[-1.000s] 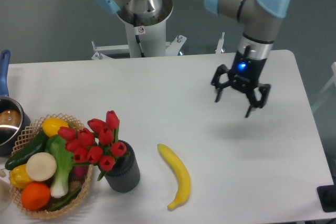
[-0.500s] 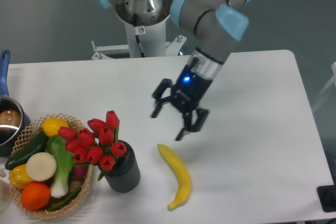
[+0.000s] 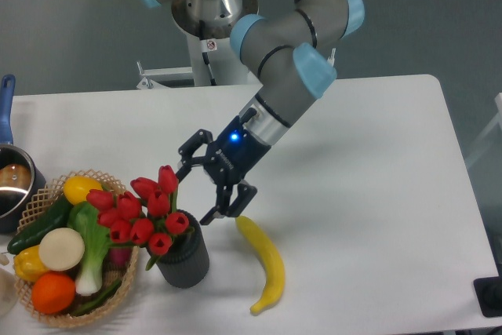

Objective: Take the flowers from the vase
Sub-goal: 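Move the open gripper toward the red tulip stems in the black vase, then close the gripper around the tulip stems just above the vase rim, then lift the gripped tulips up out of the black vase, then carry the tulip bunch away from the vase and hold it above the table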

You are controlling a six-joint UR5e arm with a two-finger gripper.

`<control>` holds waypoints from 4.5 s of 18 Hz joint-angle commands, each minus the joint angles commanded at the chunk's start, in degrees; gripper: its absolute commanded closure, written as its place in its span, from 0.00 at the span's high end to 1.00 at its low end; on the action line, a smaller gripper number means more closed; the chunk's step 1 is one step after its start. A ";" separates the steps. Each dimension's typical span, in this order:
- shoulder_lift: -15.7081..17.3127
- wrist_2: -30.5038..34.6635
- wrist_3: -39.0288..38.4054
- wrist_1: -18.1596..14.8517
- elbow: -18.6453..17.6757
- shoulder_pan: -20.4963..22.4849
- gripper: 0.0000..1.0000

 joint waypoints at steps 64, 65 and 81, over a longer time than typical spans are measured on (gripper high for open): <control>5.09 -9.87 -32.36 0.00 19.25 11.94 0.00; 5.01 -8.03 -30.60 0.00 19.16 13.43 0.00; 4.48 35.22 -15.65 -0.53 15.38 15.64 0.00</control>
